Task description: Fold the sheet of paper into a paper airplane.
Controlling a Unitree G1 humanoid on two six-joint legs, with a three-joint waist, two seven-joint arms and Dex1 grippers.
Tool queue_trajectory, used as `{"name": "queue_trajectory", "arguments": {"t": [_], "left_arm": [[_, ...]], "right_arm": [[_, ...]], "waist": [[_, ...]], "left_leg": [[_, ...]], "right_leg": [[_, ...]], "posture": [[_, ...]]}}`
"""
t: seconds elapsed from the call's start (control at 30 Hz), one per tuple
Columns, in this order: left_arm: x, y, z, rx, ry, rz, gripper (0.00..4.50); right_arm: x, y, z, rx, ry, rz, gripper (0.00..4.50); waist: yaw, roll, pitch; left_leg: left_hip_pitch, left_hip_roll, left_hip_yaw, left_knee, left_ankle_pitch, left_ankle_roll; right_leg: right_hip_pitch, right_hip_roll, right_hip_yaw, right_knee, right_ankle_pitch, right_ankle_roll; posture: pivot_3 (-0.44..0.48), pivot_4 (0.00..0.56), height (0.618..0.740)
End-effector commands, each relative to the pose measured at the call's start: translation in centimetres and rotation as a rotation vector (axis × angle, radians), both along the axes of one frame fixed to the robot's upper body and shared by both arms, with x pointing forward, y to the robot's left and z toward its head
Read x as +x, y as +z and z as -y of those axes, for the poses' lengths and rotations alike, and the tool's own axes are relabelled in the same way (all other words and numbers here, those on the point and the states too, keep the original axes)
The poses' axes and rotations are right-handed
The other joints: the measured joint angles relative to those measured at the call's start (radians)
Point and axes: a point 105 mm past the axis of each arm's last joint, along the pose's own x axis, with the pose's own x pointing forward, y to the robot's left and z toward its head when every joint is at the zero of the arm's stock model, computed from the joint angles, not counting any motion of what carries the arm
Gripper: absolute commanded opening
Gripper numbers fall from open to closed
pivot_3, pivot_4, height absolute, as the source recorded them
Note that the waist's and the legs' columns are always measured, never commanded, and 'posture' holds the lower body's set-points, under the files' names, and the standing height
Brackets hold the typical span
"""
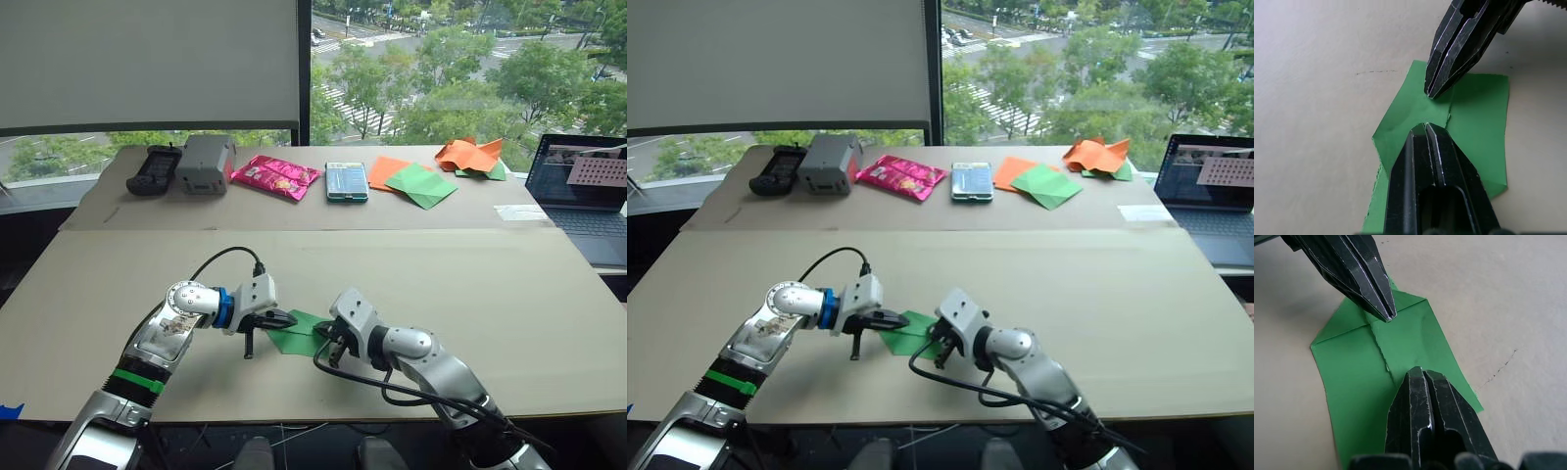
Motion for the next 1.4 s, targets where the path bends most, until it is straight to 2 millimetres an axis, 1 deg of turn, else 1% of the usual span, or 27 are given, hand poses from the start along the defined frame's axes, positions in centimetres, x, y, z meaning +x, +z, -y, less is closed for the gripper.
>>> {"name": "queue_trajectory", "arguments": {"t": [0.03, 0.17, 0.23, 0.37, 0.53, 0.63, 0.73, 0.8, 0.9, 0.97, 1.07, 1.2, 1.4], "left_arm": [[-0.2, -0.4, 0.2, 0.014, -0.015, 0.015, 0.00], [-0.1, -1.3, -0.2, 0.057, -0.013, 0.024, 0.00], [-0.1, -2.2, -0.7, 0.101, -0.015, 0.035, 0.00], [-0.1, -3.0, -1.4, 0.133, 0.000, 0.037, 0.00], [-0.5, -4.0, -2.7, 0.158, 0.021, -0.008, 0.00], [-0.4, -4.1, -3.5, 0.135, 0.073, -0.060, 0.00], [-0.4, -3.7, -3.6, 0.076, 0.103, -0.110, 0.00], [-0.4, -2.8, -3.1, 0.009, 0.109, -0.144, 0.00], [-0.2, -0.1, -1.9, -0.121, 0.102, -0.177, 0.00], [-0.2, 0.8, -1.4, -0.147, 0.095, -0.181, 0.00], [-0.2, 1.2, -1.0, -0.156, 0.079, -0.180, 0.00], [0.0, -0.2, -0.7, -0.092, 0.081, -0.164, 0.00], [0.0, -3.0, -1.4, 0.023, 0.083, -0.155, 0.00]], "right_arm": [[-0.1, -2.3, 1.1, -0.077, -0.046, -0.078, 0.02], [-0.1, -2.3, 1.1, -0.081, -0.047, -0.081, 0.02], [-0.1, -2.3, 1.1, -0.082, -0.051, -0.084, 0.02], [-0.2, -2.2, 1.1, -0.081, -0.056, -0.088, 0.02], [-0.3, -2.1, 1.1, -0.080, -0.054, -0.093, 0.02], [-0.4, -2.1, 1.2, -0.080, -0.056, -0.096, 0.02], [-0.4, -2.2, 1.2, -0.080, -0.056, -0.100, 0.02], [-0.5, -2.3, 1.1, -0.081, -0.055, -0.103, 0.02], [-0.5, -2.4, 1.1, -0.082, -0.057, -0.106, 0.02], [-0.4, -2.4, 1.1, -0.082, -0.058, -0.106, 0.02], [-0.4, -2.4, 1.1, -0.084, -0.060, -0.106, 0.02], [-0.3, -2.5, 1.1, -0.086, -0.065, -0.107, 0.02], [-0.3, -2.4, 1.2, -0.086, -0.071, -0.108, 0.02]], "waist": [[0.000, 0.000, 0.000], [0.000, 0.000, 0.000], [0.000, 0.000, 0.000], [0.000, 0.001, -0.002], [0.000, 0.002, -0.003], [0.000, 0.003, -0.005], [0.000, 0.004, -0.005], [-0.001, 0.004, -0.005], [-0.001, 0.002, -0.004], [-0.001, 0.001, -0.003], [-0.001, 0.000, -0.003], [-0.001, 0.000, -0.003], [0.000, 0.000, -0.003]], "left_leg": [[0.000, 0.000, 0.000, 0.000, 0.000, 0.000], [0.000, 0.000, 0.000, 0.000, 0.000, 0.000], [0.000, 0.000, 0.000, 0.000, 0.000, 0.000], [0.001, 0.000, 0.000, 0.000, 0.000, 0.000], [0.001, 0.000, 0.000, 0.000, 0.000, 0.000], [0.001, 0.000, 0.000, 0.000, 0.000, 0.000], [0.001, 0.000, 0.000, 0.000, 0.000, 0.000], [0.001, 0.000, 0.000, 0.000, 0.000, 0.000], [0.001, 0.000, 0.000, 0.000, 0.000, 0.000], [0.000, 0.000, 0.000, 0.000, 0.000, 0.000], [0.000, 0.000, 0.000, 0.000, 0.000, 0.000], [0.000, 0.000, 0.000, 0.000, 0.000, 0.000], [0.000, 0.000, 0.000, 0.000, 0.000, 0.000]], "right_leg": [[0.000, 0.000, 0.000, 0.000, 0.000, 0.000], [0.000, 0.000, 0.000, 0.000, 0.000, 0.000], [0.000, 0.000, 0.000, 0.000, 0.000, 0.000], [0.000, 0.000, 0.000, 0.000, 0.000, 0.000], [0.000, 0.000, 0.000, 0.000, 0.000, 0.000], [0.000, 0.000, 0.000, 0.000, 0.000, 0.000], [0.000, 0.000, 0.000, 0.000, 0.000, 0.000], [0.000, 0.000, 0.000, 0.000, 0.000, 0.000], [0.000, 0.000, 0.000, 0.000, 0.000, 0.000], [-0.001, 0.000, 0.000, 0.000, 0.000, 0.000], [-0.001, 0.000, 0.000, 0.000, 0.000, 0.000], [-0.001, 0.000, 0.000, -0.001, 0.000, 0.000], [-0.001, 0.000, 0.000, -0.001, 0.000, 0.000]], "posture": [[0.000, 0.150, 0.718], [0.000, 0.150, 0.718], [0.000, 0.150, 0.718], [0.000, 0.150, 0.718], [0.000, 0.150, 0.718], [0.000, 0.150, 0.718], [0.000, 0.150, 0.718], [0.000, 0.150, 0.718], [0.000, 0.150, 0.718], [0.000, 0.150, 0.718], [0.000, 0.150, 0.718], [0.000, 0.150, 0.718], [0.000, 0.150, 0.718]]}}
